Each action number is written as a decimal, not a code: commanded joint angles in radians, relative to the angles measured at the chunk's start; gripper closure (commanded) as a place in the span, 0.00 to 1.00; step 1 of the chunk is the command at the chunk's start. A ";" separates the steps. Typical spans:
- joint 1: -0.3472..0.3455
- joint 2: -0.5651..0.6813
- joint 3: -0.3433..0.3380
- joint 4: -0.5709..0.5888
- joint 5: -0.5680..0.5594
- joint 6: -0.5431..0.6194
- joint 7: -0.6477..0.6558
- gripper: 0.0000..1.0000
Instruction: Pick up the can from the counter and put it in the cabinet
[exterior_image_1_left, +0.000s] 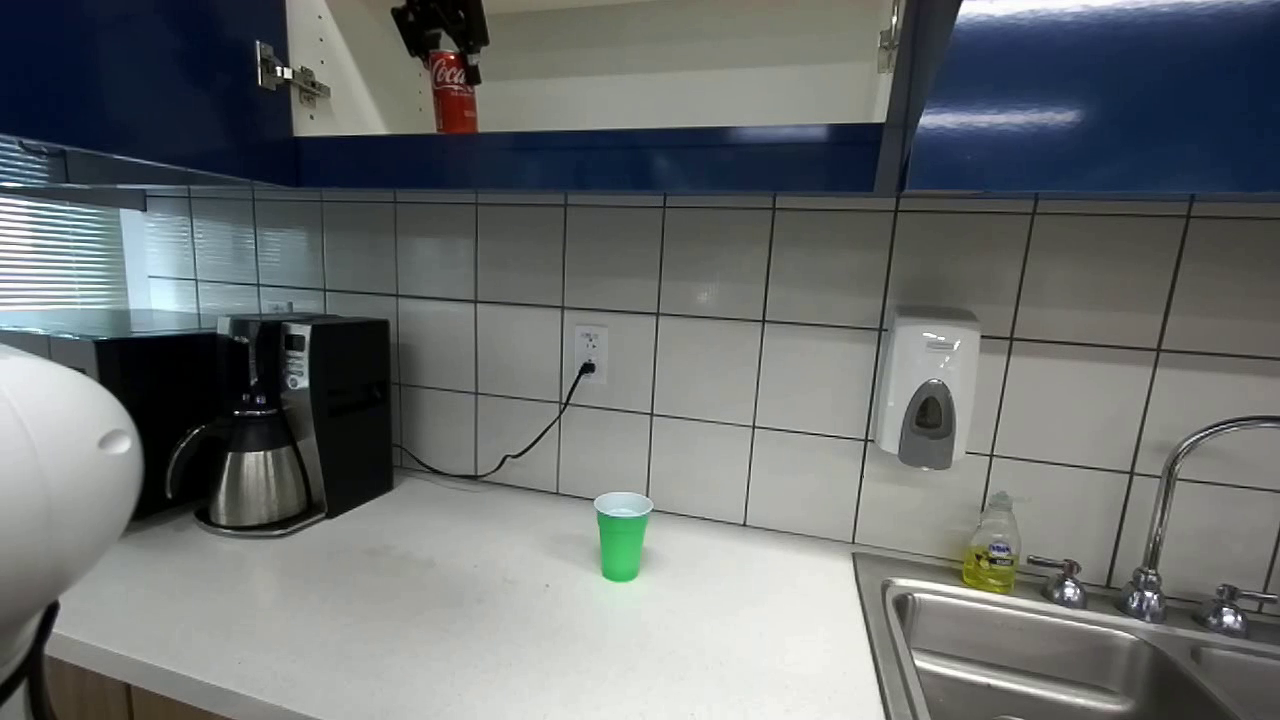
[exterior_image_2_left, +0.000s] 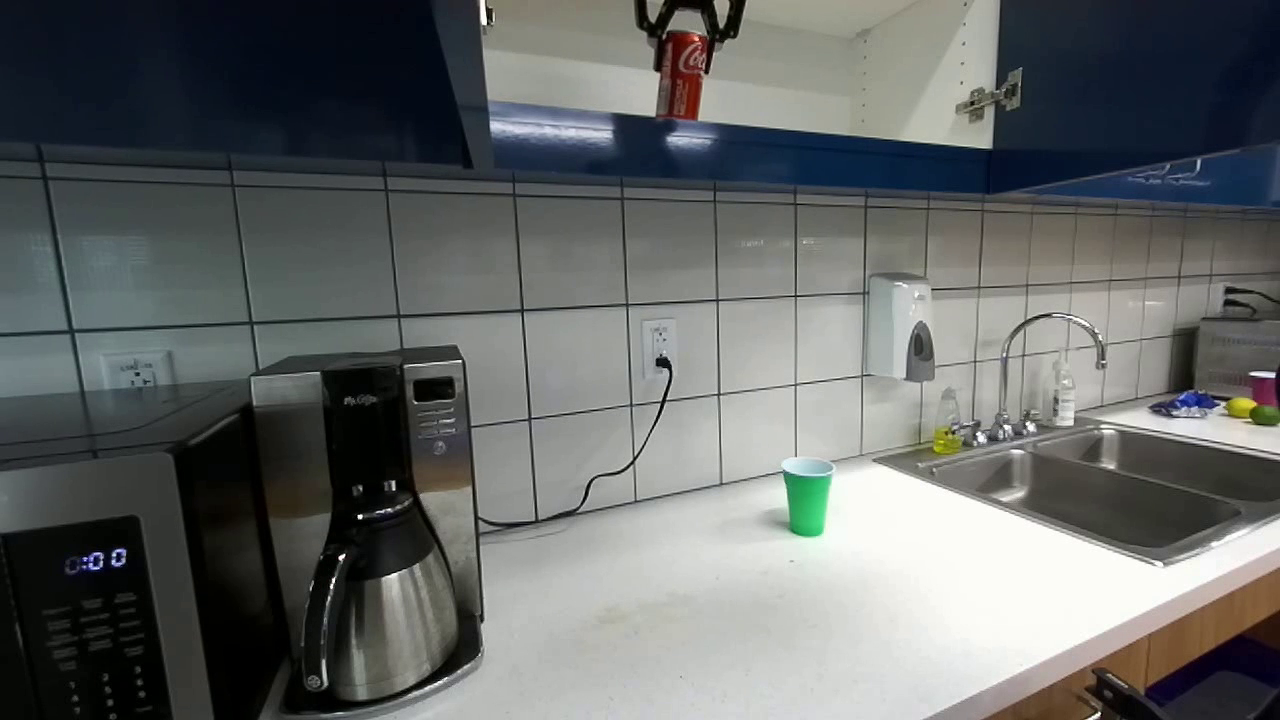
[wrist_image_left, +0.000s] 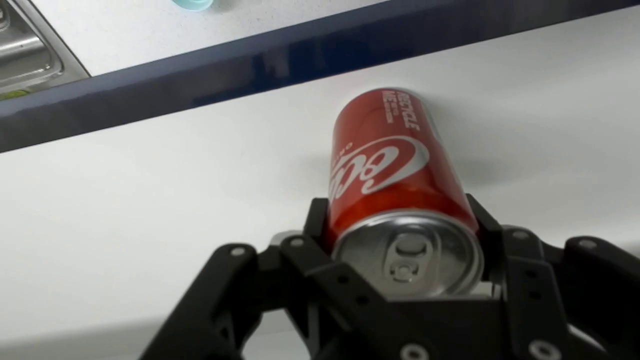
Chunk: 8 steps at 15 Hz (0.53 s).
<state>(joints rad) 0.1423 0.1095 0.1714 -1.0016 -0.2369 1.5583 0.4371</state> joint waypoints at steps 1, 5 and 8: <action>0.016 0.050 0.004 0.075 -0.026 -0.066 0.031 0.61; 0.022 0.071 0.002 0.108 -0.031 -0.088 0.034 0.61; 0.025 0.086 0.001 0.128 -0.035 -0.099 0.035 0.61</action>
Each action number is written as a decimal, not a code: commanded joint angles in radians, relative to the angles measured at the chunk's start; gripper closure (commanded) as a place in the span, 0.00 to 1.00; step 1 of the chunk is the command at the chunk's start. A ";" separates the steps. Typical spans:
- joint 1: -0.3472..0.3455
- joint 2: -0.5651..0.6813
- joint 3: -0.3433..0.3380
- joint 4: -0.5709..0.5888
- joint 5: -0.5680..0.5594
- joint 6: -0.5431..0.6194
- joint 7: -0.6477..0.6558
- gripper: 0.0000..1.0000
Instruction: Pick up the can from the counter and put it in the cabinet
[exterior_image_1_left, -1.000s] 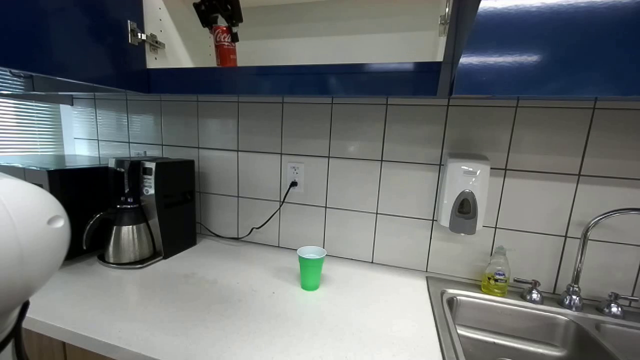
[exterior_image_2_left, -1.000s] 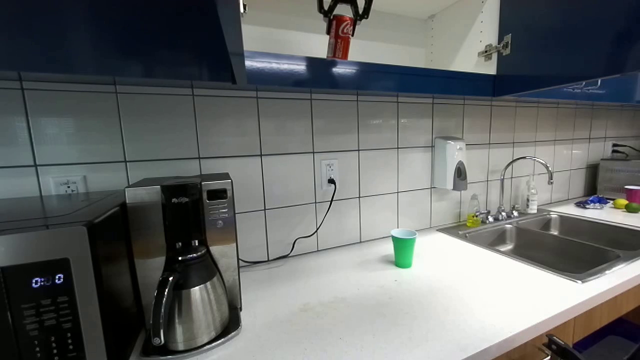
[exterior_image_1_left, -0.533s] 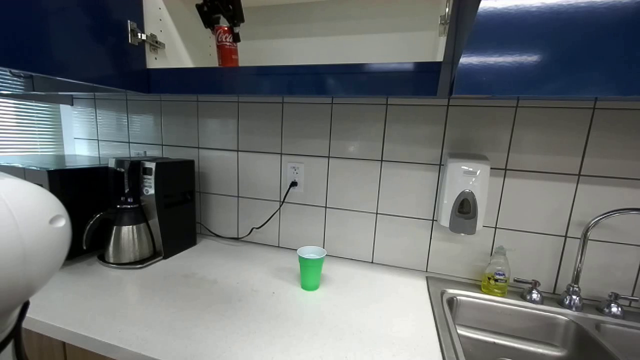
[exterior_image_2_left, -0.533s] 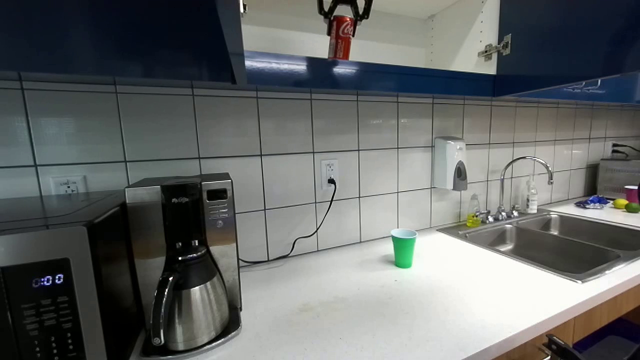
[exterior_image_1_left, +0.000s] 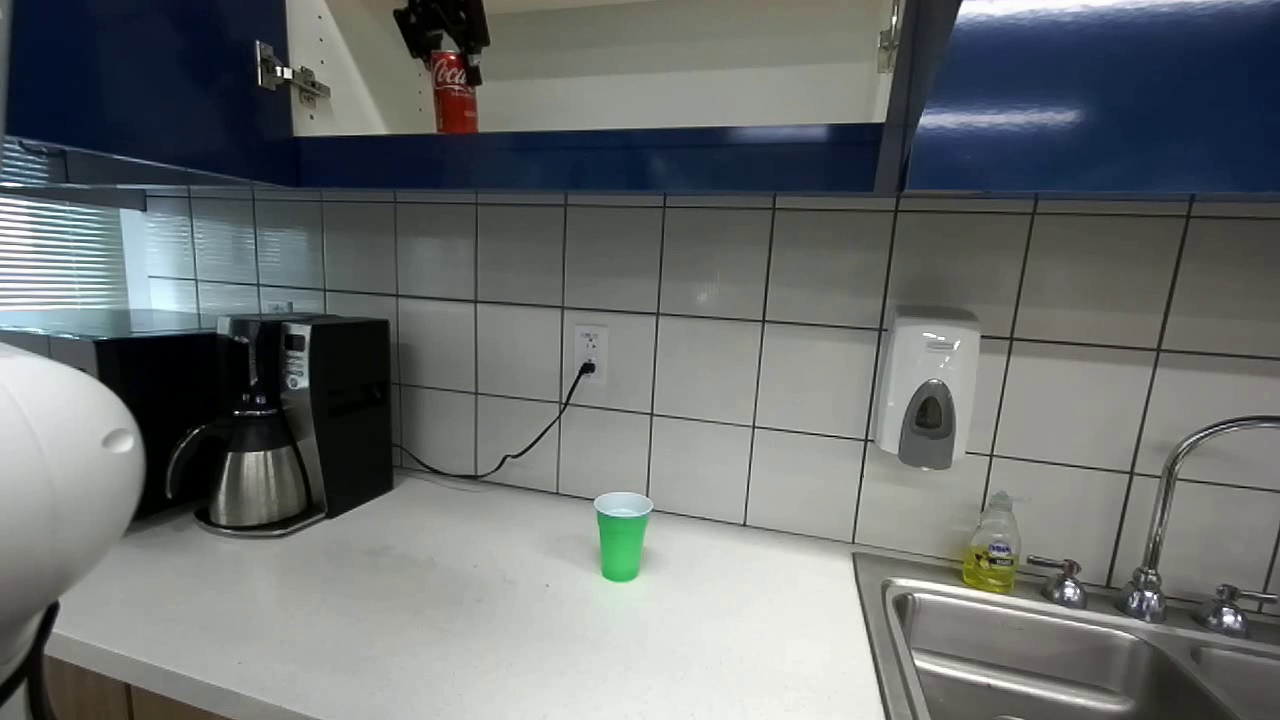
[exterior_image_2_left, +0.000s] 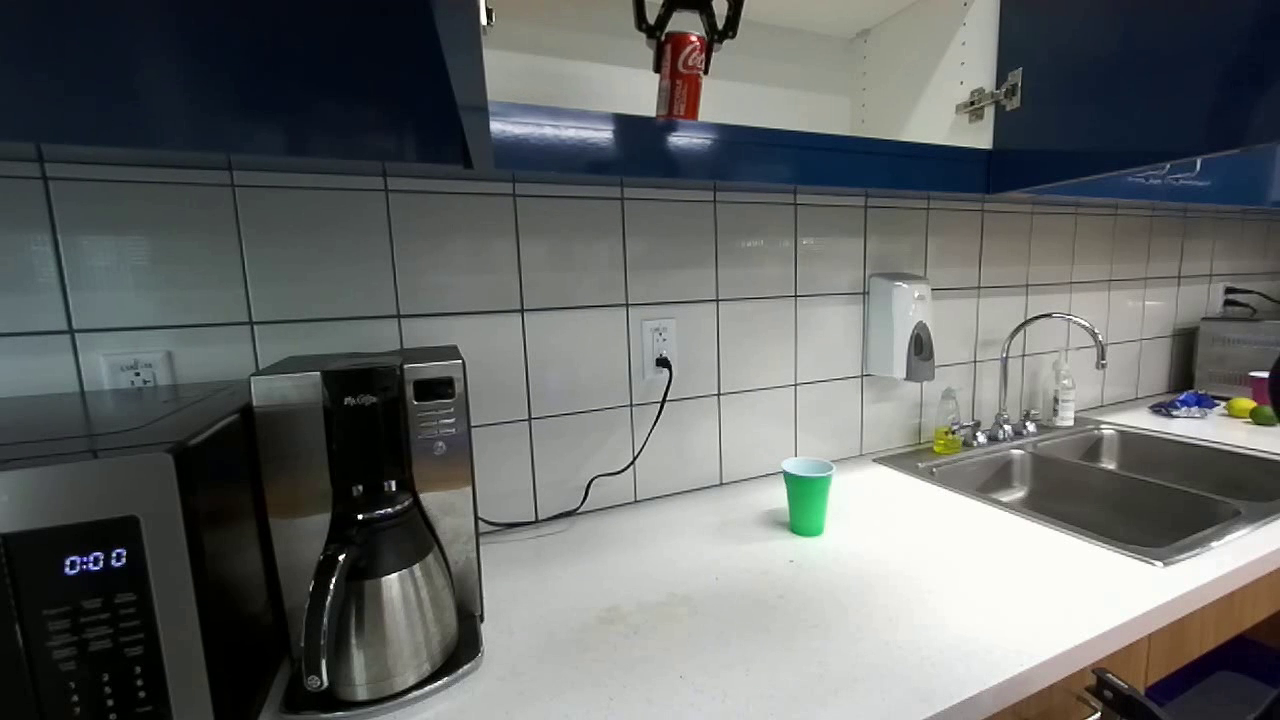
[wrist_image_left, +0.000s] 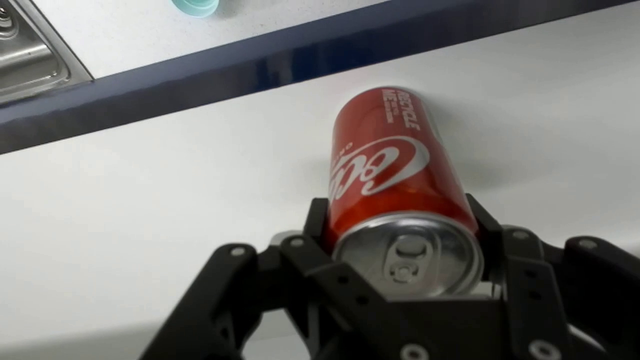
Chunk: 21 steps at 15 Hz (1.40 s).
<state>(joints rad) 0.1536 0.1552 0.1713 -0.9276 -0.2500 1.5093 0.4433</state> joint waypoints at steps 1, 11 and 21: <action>0.015 0.046 0.000 0.061 -0.026 -0.054 0.032 0.29; 0.019 0.089 0.000 0.105 -0.036 -0.095 0.037 0.00; 0.031 0.075 0.001 0.124 -0.034 -0.100 0.030 0.00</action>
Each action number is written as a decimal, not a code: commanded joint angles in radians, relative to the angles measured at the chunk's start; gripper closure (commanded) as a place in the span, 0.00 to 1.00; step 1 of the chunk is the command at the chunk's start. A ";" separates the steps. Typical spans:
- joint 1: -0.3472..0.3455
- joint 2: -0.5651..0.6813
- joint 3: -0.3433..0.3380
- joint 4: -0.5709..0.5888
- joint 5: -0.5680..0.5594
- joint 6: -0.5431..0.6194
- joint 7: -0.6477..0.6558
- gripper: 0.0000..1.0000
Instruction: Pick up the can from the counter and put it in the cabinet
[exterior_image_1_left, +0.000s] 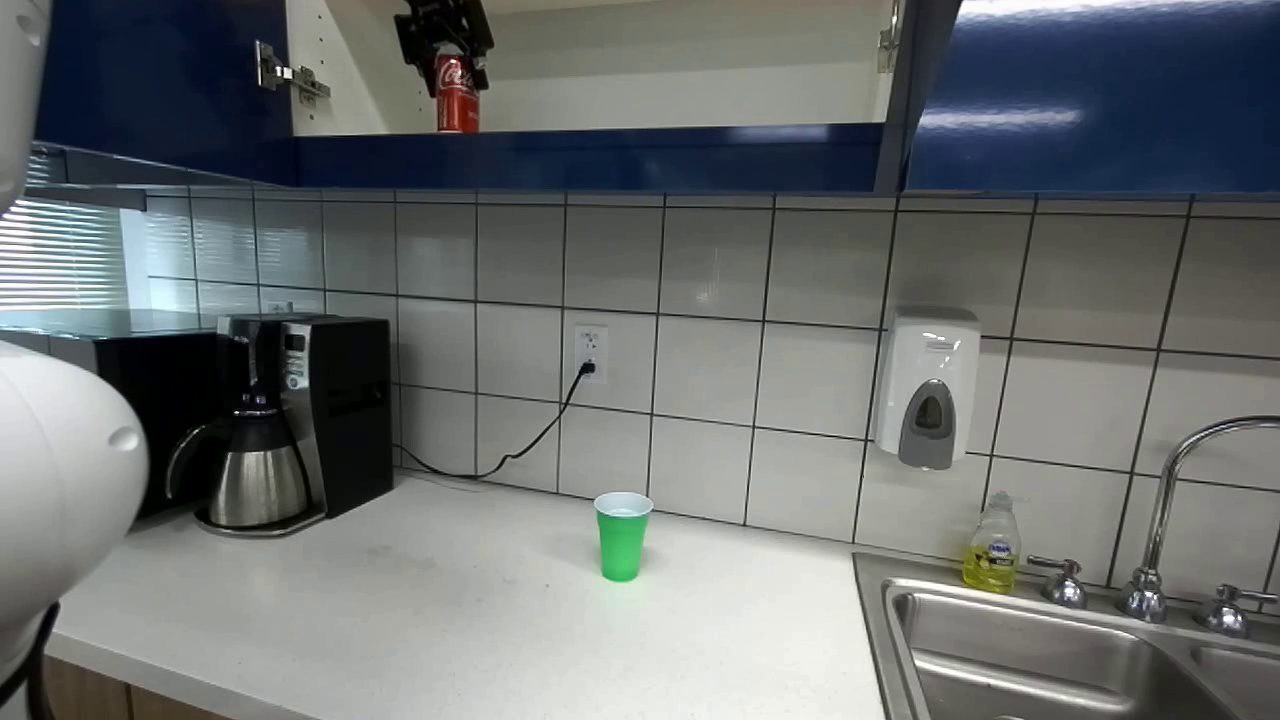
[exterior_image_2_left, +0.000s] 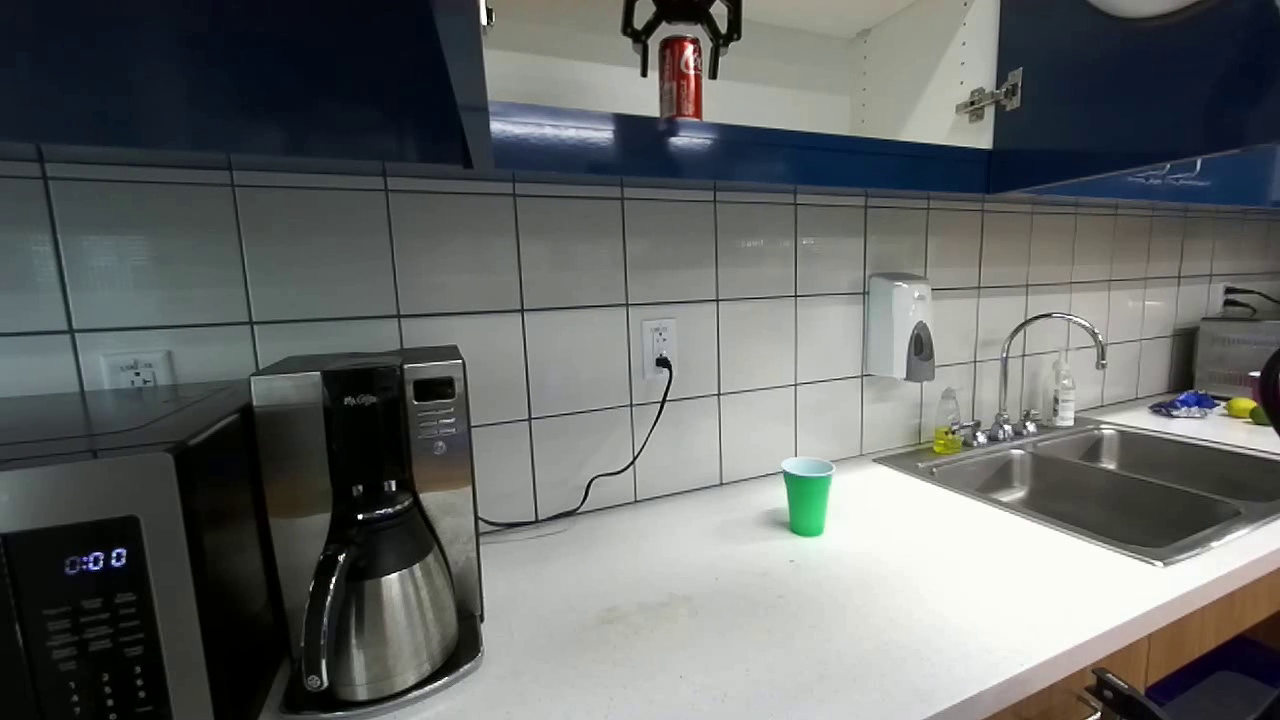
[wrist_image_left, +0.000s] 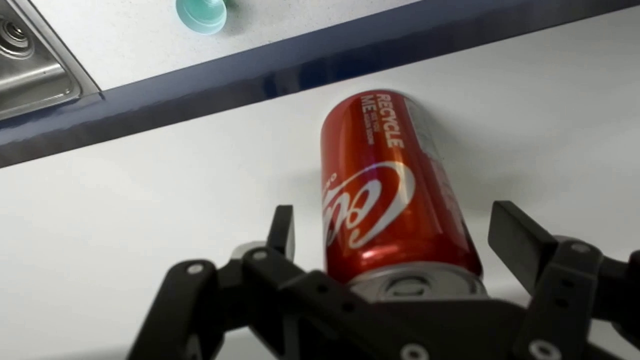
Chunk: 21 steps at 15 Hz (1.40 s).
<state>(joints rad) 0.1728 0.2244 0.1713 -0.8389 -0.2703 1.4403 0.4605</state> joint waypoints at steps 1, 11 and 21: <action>0.013 0.002 0.001 0.036 -0.013 -0.031 0.012 0.00; 0.004 -0.043 -0.001 0.022 0.002 -0.070 -0.001 0.00; -0.010 -0.166 -0.002 -0.099 0.048 -0.066 -0.022 0.00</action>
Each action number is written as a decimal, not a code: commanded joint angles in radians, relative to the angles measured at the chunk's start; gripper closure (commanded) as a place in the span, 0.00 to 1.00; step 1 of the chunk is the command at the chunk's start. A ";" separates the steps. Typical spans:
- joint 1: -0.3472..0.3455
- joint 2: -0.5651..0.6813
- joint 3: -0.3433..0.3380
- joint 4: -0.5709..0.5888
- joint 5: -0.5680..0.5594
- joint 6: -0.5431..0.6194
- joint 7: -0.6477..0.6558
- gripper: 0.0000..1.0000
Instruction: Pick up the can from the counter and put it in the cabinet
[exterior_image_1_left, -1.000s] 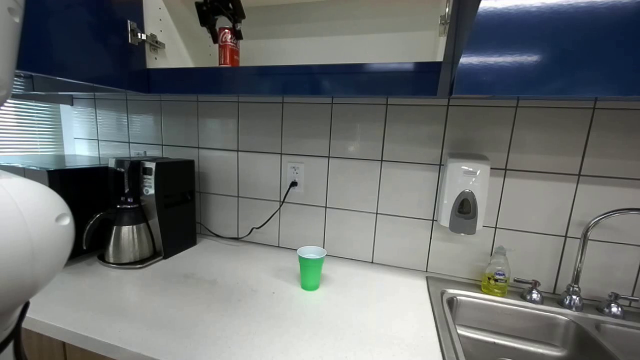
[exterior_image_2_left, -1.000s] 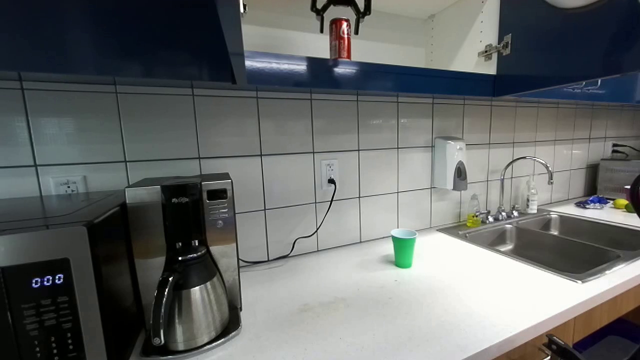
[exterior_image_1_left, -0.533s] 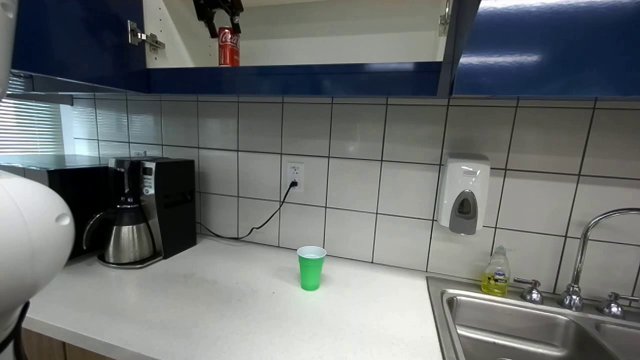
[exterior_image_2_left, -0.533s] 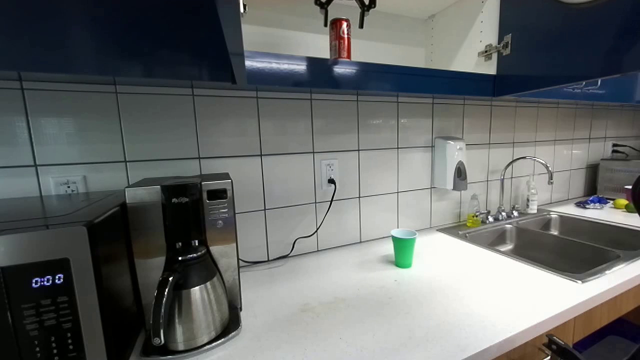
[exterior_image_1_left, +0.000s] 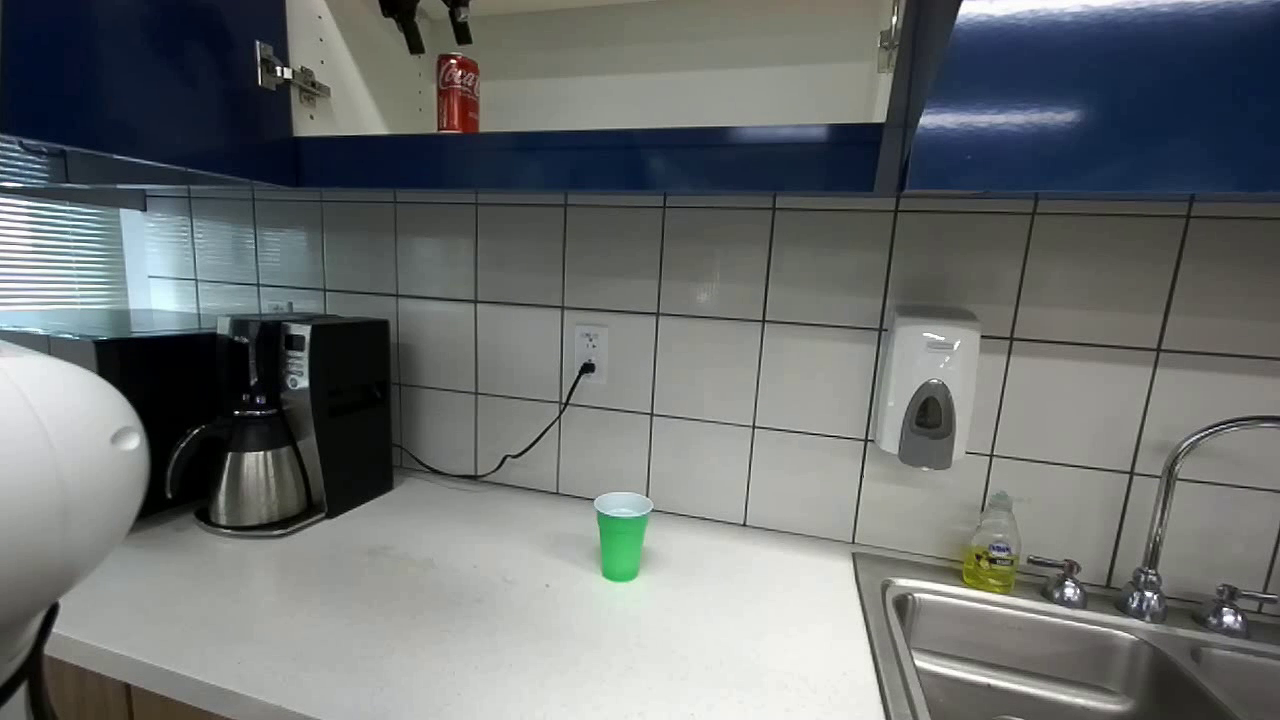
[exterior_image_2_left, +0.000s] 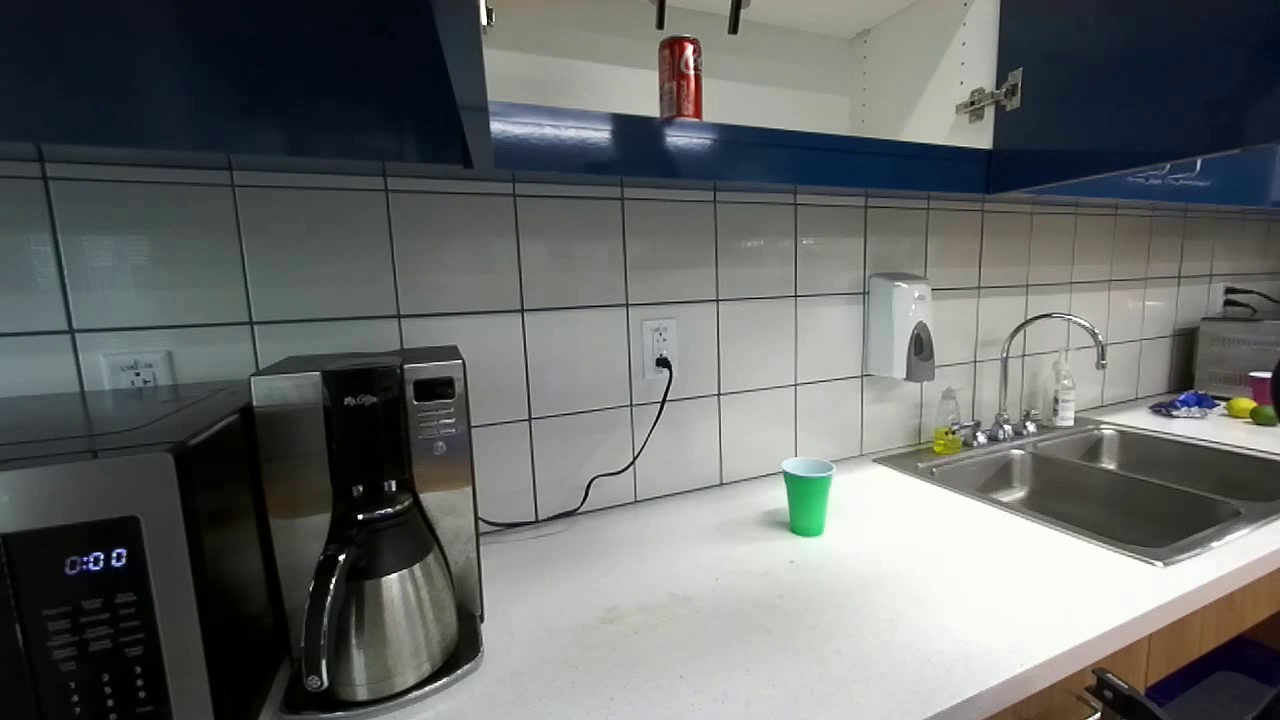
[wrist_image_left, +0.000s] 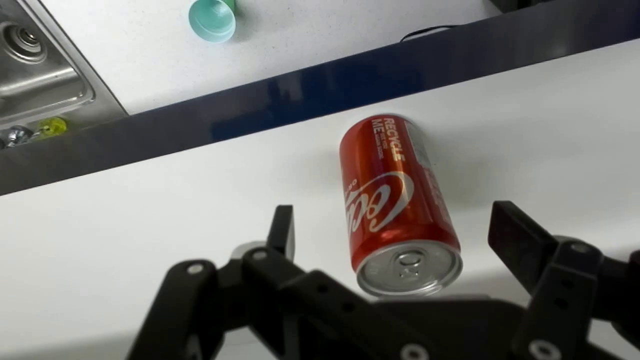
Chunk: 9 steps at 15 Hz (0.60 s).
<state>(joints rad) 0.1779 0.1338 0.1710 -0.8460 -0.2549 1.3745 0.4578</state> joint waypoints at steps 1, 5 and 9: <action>-0.016 -0.097 -0.003 -0.122 0.040 0.006 -0.023 0.00; -0.018 -0.199 -0.011 -0.272 0.087 0.032 -0.033 0.00; -0.012 -0.336 -0.032 -0.473 0.134 0.079 -0.050 0.00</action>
<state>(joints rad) 0.1756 -0.0664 0.1575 -1.1232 -0.1623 1.3940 0.4394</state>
